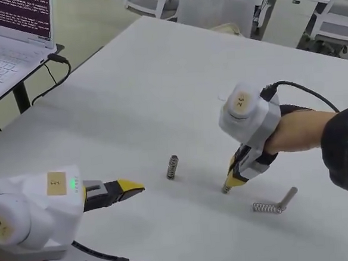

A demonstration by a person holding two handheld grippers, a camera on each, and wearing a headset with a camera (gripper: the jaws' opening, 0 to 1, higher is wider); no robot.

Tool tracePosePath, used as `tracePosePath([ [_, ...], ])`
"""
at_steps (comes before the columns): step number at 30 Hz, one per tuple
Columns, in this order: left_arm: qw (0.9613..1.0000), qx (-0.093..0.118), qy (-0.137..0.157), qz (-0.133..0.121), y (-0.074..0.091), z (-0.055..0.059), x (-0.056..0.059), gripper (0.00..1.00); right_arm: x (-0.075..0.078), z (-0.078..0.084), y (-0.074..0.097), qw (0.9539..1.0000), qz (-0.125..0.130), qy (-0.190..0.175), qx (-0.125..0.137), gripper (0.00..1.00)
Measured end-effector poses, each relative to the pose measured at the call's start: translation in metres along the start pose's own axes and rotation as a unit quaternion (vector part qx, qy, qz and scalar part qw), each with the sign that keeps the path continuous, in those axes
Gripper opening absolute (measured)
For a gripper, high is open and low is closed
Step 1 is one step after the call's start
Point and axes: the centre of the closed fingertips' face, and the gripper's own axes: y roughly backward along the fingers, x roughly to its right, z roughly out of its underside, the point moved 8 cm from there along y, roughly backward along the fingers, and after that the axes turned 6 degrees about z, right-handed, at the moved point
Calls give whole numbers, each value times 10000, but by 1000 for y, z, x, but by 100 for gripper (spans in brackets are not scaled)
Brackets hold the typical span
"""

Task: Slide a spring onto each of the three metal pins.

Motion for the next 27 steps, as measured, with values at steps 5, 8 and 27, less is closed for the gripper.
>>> tracePosePath([
  [5,10000,3,17,-17,1,0,0,76,1,0,-4,10000,-11,4,-32,8],
  [8,10000,-7,27,-20,1,1,0,76,0,0,-5,10000,-10,11,-37,8],
  [27,10000,-4,59,-13,1,3,0,76,-1,-1,-7,10000,-14,4,31,10],
])
